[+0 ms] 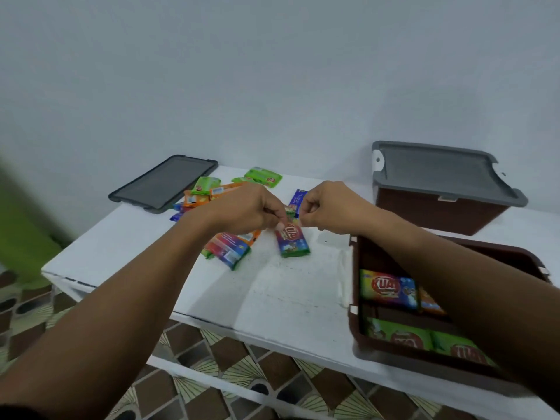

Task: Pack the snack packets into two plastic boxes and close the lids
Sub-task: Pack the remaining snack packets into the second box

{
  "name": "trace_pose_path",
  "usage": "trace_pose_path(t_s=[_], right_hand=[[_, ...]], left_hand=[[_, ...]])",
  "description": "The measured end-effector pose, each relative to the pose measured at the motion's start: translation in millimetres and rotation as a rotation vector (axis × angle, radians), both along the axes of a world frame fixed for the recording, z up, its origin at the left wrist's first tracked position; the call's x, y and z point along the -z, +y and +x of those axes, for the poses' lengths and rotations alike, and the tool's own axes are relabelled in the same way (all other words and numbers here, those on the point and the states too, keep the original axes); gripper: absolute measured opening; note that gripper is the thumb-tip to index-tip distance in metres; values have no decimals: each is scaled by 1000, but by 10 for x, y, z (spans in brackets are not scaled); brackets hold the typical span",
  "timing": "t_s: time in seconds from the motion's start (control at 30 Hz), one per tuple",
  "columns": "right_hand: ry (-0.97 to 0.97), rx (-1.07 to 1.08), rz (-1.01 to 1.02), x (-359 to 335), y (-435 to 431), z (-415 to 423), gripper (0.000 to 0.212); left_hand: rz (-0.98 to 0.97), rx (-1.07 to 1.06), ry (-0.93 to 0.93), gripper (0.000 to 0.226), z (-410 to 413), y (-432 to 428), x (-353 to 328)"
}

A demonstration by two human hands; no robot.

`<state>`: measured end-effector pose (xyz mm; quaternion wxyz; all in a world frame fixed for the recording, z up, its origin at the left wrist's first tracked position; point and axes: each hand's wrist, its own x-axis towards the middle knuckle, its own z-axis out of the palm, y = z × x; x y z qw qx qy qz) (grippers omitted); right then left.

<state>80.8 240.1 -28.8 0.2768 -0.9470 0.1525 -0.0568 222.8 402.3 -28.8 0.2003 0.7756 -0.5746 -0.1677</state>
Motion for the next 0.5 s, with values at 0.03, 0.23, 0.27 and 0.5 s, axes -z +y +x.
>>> trace_pose_path(t_s=[0.03,0.23,0.27,0.5], right_hand=[[15,3,-3,21,49,102,7],[87,50,-79,149,263,633,10],[106,68,-80,189,282,707,9],[239,182,-79,430,467,1068,9]], left_hand=[[-2,-3,-10,12,102,58,14],[-1,23,-13,19,671,320,164],[7,29,-25,21,748,351,206],[113,33,-144,25,1186,391,569]])
